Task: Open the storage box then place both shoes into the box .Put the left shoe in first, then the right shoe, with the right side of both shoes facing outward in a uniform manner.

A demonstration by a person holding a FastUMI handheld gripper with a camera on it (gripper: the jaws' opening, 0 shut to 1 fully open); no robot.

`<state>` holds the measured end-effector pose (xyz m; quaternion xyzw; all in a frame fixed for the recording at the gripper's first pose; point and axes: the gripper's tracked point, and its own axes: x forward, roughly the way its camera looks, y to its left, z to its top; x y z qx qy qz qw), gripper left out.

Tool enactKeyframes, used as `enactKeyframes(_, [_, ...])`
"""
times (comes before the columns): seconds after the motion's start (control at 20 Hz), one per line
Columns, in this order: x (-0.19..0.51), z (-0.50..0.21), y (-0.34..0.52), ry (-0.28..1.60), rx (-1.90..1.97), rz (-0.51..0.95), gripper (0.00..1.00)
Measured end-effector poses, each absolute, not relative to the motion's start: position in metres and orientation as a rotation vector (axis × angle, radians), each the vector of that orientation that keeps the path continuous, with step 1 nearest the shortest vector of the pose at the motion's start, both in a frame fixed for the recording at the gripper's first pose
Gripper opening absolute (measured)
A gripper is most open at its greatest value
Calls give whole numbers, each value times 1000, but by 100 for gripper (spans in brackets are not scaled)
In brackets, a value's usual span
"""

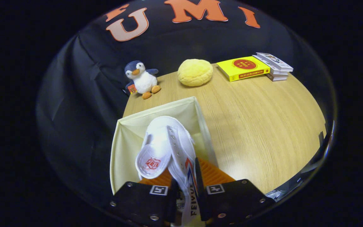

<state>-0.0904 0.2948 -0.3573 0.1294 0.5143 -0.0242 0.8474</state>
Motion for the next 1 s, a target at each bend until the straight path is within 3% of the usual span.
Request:
enactKeyframes(0.1, [-91,-345,300,1073,306,20,54])
enactKeyframes(0.2, [-92,-330,294,1058,325,69,61])
enactKeyframes(0.7, [-52,-223,161,725,290,161,92])
enactKeyframes(1.0, [-35,-145,68,463,185,132,98])
